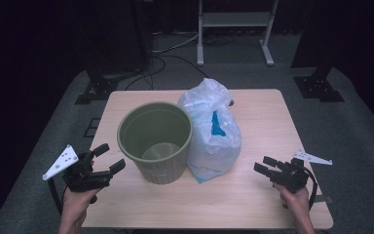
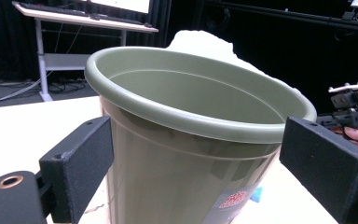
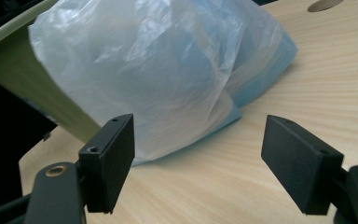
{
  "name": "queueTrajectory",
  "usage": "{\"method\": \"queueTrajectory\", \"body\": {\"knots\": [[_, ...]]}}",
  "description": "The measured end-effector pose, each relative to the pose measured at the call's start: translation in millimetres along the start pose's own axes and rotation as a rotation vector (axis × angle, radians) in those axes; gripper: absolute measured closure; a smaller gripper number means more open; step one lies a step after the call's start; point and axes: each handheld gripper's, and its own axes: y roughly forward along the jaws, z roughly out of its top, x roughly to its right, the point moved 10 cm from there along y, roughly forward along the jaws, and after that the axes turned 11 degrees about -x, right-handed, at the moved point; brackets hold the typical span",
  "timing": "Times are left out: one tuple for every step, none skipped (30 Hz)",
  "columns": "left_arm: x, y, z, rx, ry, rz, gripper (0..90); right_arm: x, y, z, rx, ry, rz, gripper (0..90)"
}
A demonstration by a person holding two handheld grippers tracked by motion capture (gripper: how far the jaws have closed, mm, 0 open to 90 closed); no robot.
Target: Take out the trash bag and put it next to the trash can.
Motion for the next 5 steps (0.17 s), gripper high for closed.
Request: {"method": "queueTrajectory", "body": {"knots": [[0.1,-1.2,1.0,0.004,0.002,0.0,8.6,-0.3,-0.5,-3.1,0.007,-0.001,0.005,24.5],[0.5,-2.2,2.6,0.011,0.004,-0.001,8.6,-0.4,-1.2,-6.4,0.01,0.002,0.008,24.5],[0.4,-3.6,3.5,0.012,0.007,0.002,8.6,-0.8,-1.9,-8.9,0.012,0.006,0.012,24.5],[0.5,-4.6,4.5,0.017,0.008,0.002,8.6,-1.4,-3.1,-10.6,0.014,0.005,0.017,24.5],[0.8,-5.6,5.3,0.02,0.008,0.003,8.6,-2.4,-5.1,-11.0,0.023,0.007,0.025,24.5]]}}
